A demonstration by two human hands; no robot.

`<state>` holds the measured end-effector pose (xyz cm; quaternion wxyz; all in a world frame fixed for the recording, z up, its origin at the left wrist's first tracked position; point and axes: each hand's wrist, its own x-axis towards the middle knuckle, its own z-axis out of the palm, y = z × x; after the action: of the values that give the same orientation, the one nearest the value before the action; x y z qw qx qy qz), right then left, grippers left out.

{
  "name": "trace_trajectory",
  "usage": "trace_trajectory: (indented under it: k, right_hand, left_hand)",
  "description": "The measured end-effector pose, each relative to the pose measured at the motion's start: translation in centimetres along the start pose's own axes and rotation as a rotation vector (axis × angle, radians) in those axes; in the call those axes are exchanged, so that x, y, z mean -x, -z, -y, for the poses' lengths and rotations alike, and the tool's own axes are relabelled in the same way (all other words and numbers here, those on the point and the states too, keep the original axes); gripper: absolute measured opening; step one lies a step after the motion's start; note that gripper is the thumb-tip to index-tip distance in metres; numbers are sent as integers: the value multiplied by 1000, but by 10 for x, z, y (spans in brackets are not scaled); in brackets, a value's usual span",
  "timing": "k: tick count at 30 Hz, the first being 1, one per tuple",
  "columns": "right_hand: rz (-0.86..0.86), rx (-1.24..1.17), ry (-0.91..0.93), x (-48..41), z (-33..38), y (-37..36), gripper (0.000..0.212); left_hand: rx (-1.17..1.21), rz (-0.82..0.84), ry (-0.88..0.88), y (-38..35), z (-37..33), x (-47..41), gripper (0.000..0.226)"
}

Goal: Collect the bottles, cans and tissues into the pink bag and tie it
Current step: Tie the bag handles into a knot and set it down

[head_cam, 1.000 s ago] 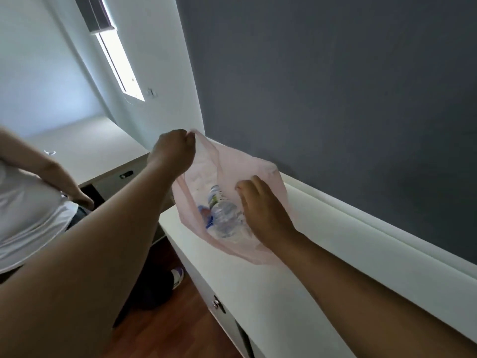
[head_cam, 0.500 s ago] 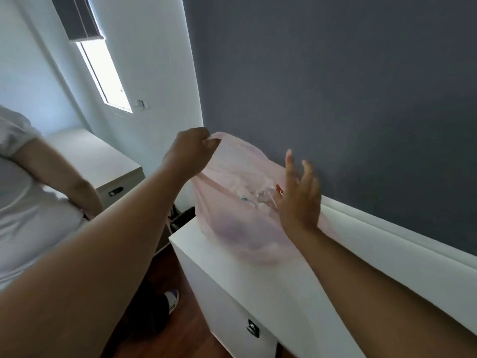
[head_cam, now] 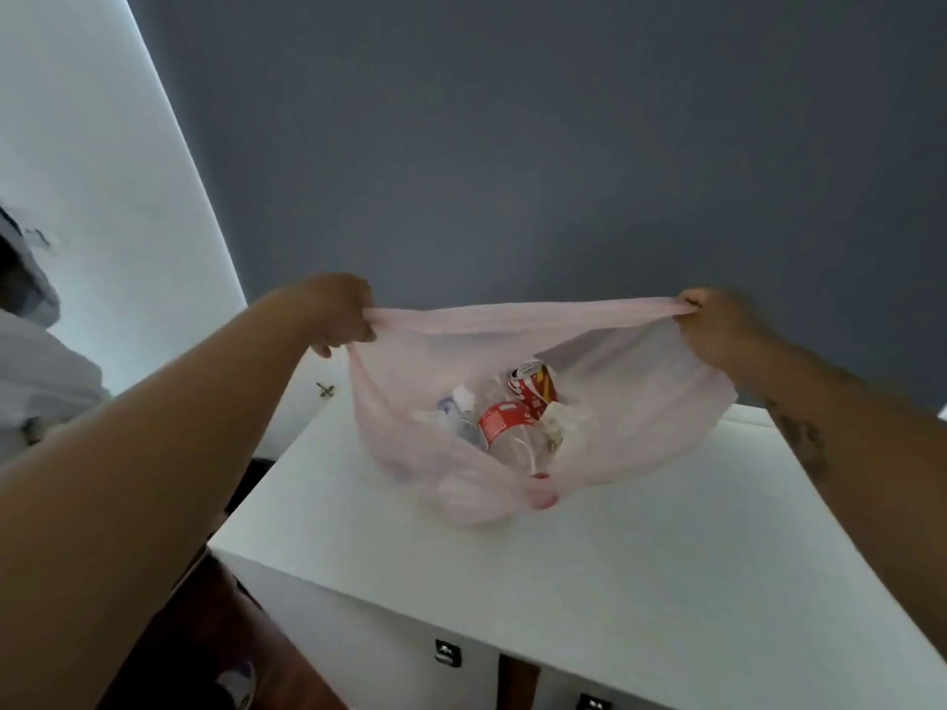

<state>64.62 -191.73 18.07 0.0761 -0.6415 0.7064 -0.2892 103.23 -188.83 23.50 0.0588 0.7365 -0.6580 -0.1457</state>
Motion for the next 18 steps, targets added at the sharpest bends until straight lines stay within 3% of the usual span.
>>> trace_trajectory:
  k: [3,9,13,16,18]
  right_hand:
    - [142,-91,-84,7,-30,42,9]
    - [463,-116,-241,23,-88,121,10]
    - [309,-302,-271,16,-117,155,24]
    - [258,-564,-203,13,-120,166,21]
    - [217,-757,-172,8,-123,171,25]
  left_hand:
    - [166,255,94,-9,-20,-1,32]
    - [540,455,27,4,-77,-8,23]
    - [791,326,-36,17,-112,-20,25]
    - [984,95,-42,15,-142,-22,12]
    - [1000,-73,-49,9,-163,-23,22]
